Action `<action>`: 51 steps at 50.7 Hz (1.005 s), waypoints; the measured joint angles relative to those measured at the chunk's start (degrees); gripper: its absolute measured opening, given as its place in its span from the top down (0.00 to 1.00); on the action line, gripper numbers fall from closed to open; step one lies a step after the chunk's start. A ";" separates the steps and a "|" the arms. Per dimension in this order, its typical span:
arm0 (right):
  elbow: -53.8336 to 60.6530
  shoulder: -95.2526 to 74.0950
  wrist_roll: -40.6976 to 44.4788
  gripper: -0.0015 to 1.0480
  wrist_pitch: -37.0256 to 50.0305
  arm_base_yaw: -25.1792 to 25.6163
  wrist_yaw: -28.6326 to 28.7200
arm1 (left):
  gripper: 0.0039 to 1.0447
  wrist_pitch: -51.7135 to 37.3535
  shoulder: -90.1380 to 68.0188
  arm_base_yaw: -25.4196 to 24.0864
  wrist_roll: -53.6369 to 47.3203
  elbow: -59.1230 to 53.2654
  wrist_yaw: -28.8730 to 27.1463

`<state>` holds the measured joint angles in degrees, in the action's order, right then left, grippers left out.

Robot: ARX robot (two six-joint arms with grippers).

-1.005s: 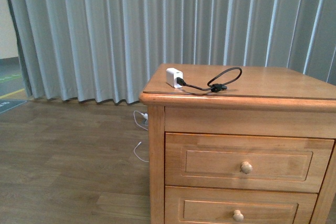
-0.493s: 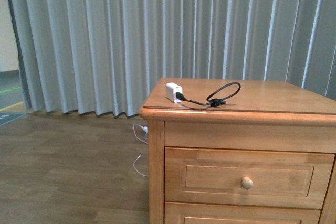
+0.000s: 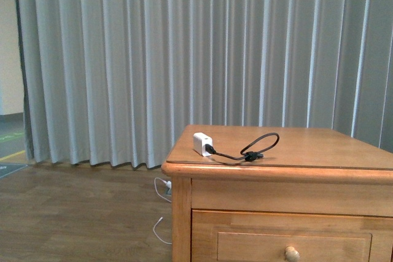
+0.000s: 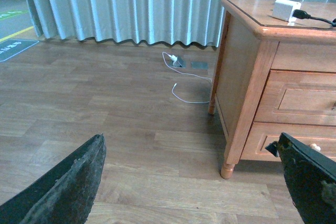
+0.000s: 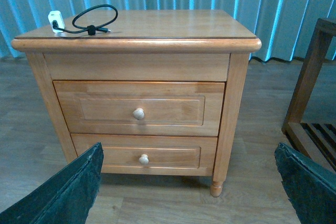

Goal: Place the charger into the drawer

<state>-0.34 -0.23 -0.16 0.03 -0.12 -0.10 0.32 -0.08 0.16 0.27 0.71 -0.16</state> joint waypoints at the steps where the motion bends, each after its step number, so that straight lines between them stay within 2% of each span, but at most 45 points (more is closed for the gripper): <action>1: 0.00 0.00 0.00 0.08 0.00 0.00 0.00 | 0.05 0.00 0.00 0.00 0.00 0.00 0.00; 29: 0.00 0.00 0.00 0.08 0.00 0.00 0.00 | 0.05 0.00 0.00 0.00 0.00 0.00 0.00; 35: -0.28 -2.58 -2.78 0.08 -2.05 -1.05 -5.05 | 0.05 0.00 0.00 0.00 0.00 0.00 0.00; 42: -0.79 -11.06 -4.48 0.08 4.13 -0.87 -3.41 | 0.05 0.00 0.00 0.00 0.00 0.00 0.00; 51: -3.87 -33.18 -5.57 0.08 20.46 -0.11 -0.39 | 0.05 0.00 0.00 0.00 0.00 0.00 0.00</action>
<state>-4.21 -33.41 -5.74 20.49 -0.23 -0.49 0.32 -0.08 0.16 0.27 0.71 -0.16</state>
